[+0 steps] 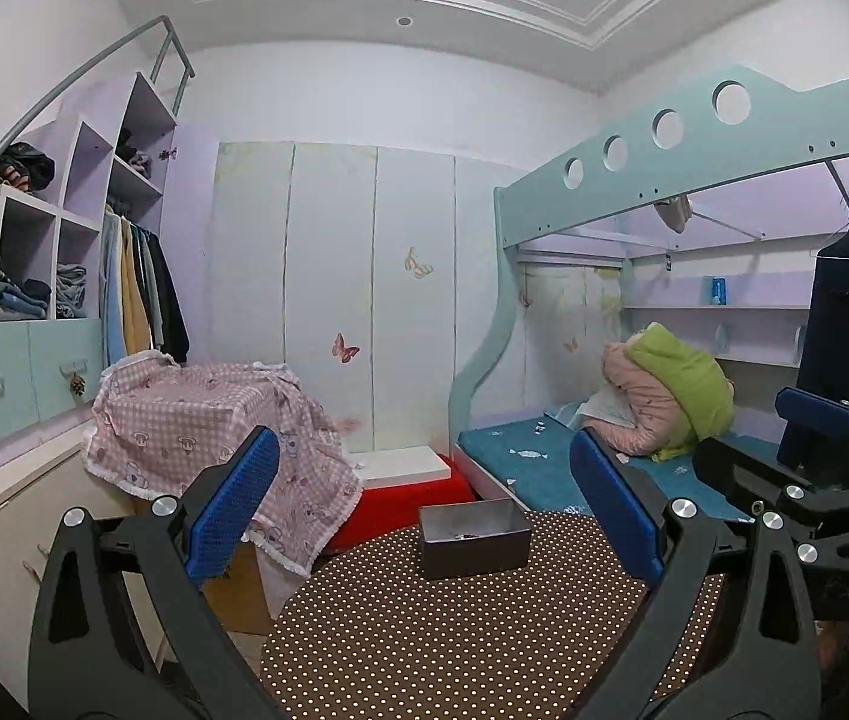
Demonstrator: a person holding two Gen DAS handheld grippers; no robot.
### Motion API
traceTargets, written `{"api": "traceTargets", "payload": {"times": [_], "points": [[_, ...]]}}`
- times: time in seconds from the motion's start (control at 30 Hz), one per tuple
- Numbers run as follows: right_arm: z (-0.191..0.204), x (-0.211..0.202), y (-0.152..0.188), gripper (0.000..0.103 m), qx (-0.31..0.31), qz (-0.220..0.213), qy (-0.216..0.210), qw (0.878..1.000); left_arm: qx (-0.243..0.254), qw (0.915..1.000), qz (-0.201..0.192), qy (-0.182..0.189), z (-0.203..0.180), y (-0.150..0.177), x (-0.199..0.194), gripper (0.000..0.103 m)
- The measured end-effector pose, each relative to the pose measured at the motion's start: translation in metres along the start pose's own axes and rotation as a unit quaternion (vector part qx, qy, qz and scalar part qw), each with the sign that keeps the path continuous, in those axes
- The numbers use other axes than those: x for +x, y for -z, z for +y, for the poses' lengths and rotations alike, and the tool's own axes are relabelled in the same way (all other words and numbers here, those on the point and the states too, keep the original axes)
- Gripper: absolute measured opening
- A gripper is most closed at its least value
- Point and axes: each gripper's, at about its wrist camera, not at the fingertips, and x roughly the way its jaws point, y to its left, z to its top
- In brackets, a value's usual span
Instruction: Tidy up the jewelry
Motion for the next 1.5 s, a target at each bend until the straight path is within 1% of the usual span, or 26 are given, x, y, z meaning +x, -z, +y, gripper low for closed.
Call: {"api": "traceTargets", "payload": {"times": [1.0,1.5], "points": [[-0.003,0.005,0.003,0.095,0.006,0.009,-0.002,1.000,0.001,1.0000,0.008,-0.001,-0.003,0.004,0.006,0.097],[-0.001,0.008,0.006,0.095,0.012,0.014,-0.001,1.000,0.002,0.9999,0.013,0.000,0.001,0.012,0.009,0.097]]}}
